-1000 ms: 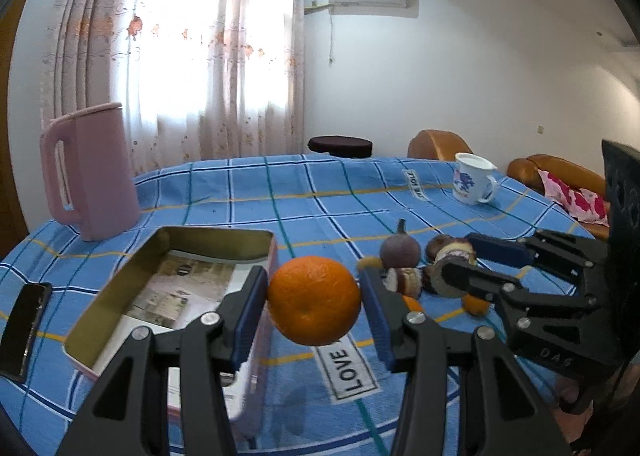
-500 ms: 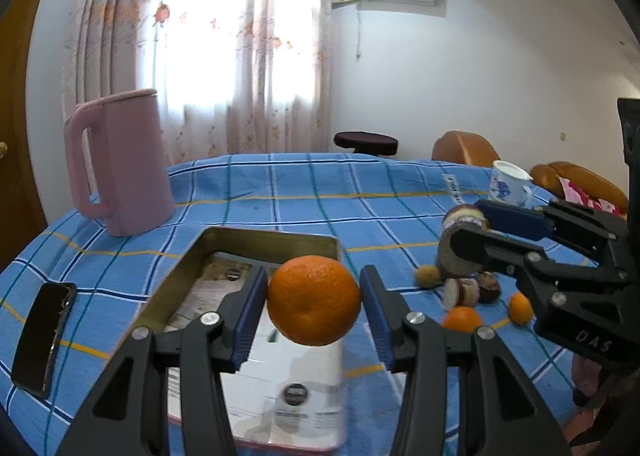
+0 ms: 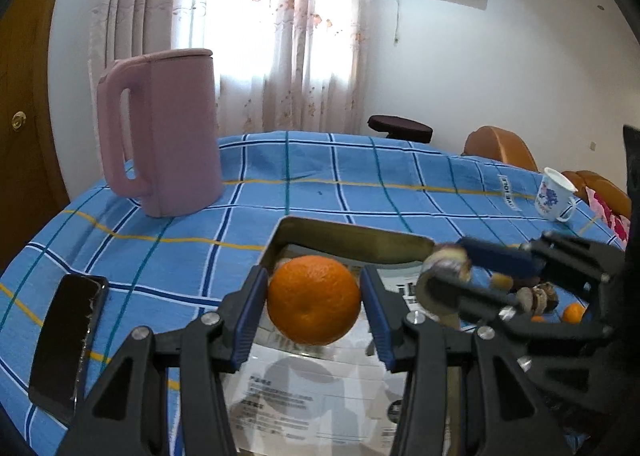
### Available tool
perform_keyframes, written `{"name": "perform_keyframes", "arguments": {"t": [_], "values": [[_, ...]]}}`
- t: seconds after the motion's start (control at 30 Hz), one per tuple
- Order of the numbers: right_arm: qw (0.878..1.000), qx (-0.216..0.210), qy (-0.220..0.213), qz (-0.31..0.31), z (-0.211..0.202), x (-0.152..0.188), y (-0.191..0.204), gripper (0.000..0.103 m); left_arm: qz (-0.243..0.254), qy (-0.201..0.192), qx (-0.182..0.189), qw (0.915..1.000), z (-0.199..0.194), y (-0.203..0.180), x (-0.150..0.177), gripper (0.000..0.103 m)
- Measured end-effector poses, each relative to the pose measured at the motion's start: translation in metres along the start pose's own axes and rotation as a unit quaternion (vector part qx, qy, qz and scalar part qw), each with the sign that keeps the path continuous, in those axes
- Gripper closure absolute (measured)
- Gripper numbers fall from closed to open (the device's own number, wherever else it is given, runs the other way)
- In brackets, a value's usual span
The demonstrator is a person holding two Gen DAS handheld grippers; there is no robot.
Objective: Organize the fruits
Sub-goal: 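Carry both fruits into the tin box and open both tools to release them, then grasp the brown kiwi with the left tool while the right tool grasps an orange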
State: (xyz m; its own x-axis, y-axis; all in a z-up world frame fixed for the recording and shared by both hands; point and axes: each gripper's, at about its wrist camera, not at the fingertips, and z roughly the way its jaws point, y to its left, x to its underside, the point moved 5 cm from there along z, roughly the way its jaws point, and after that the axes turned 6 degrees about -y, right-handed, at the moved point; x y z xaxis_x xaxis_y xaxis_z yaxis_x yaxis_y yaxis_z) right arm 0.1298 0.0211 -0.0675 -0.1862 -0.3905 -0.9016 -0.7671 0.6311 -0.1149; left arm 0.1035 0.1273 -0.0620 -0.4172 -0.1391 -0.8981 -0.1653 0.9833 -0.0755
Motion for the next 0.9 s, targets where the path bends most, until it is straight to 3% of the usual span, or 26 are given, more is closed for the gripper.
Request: {"name": "perform_keyframes", "arguments": {"t": [0.3,0.43,0.5,0.63,0.73,0.9], "values": [[0.999,-0.031,0.033,0.012,0.021,0.012,0.015,0.067,0.0,0.001,-0.015,0.9999,0.004,0.009,0.001,0.05],[0.999,-0.022,0.029,0.002,0.011,0.012,0.015,0.058,-0.003,-0.018,-0.016,0.9997,-0.009,0.006,-0.005,0.034],[1.0,-0.002,0.018,-0.02,-0.008,0.014,0.012,0.057,-0.002,-0.03,-0.012,0.9995,-0.019,0.002,-0.008,0.033],[0.999,0.04,0.003,-0.035,-0.052,0.025,-0.013,0.052,0.0,-0.056,0.014,0.9983,-0.043,-0.02,-0.01,0.021],[0.997,0.078,0.008,-0.009,-0.087,0.045,-0.048,0.043,0.006,-0.058,0.042,0.9974,-0.051,-0.045,-0.005,0.018],[0.984,0.158,0.033,0.071,-0.128,0.086,-0.113,0.042,0.027,-0.037,0.096,0.9944,-0.052,-0.1,0.01,0.018]]}}
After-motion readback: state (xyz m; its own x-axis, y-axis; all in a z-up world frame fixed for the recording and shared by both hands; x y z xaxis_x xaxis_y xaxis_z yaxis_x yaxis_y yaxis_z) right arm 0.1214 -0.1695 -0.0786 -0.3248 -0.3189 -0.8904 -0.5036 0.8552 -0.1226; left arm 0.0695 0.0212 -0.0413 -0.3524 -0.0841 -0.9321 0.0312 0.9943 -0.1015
